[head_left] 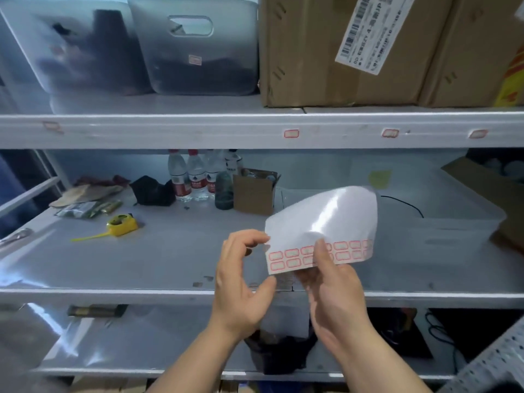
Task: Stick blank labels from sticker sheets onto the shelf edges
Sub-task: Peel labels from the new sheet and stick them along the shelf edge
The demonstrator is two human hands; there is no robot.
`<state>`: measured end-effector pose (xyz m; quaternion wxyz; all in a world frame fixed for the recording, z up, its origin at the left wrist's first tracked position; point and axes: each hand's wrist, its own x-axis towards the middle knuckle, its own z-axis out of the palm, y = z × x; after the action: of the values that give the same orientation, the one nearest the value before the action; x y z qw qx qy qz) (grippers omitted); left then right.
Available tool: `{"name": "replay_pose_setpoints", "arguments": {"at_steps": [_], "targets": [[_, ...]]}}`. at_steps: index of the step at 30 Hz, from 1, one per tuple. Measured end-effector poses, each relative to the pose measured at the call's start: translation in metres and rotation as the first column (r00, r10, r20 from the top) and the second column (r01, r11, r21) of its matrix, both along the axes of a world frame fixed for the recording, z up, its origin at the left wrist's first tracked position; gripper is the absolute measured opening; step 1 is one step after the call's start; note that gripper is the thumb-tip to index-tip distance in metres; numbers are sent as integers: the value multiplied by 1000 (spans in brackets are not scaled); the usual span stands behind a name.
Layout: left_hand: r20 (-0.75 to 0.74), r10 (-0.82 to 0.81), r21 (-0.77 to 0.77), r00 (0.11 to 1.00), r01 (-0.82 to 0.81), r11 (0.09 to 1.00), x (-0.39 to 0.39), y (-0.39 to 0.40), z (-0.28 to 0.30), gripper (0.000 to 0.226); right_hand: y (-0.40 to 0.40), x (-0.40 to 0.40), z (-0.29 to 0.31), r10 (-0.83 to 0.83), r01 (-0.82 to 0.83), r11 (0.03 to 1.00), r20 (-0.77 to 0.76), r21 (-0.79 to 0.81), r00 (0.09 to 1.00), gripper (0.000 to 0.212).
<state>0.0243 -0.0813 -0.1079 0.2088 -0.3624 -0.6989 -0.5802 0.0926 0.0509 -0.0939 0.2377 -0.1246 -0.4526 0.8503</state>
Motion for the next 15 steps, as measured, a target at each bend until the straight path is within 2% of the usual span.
{"name": "replay_pose_setpoints", "arguments": {"at_steps": [4, 8, 15], "targets": [[179, 127, 41, 976, -136, 990, 4, -2, 0, 27, -9, 1, 1, -12, 9, 997, -37, -76, 999, 46], [270, 75, 110, 960, -108, 988, 5, 1, -1, 22, -16, 2, 1, -5, -7, 986, -72, -165, 997, 47], [254, 42, 141, 966, -80, 987, 11, 2, 2, 23, -23, 5, -7, 27, -37, 995, -103, -95, 994, 51]]}}
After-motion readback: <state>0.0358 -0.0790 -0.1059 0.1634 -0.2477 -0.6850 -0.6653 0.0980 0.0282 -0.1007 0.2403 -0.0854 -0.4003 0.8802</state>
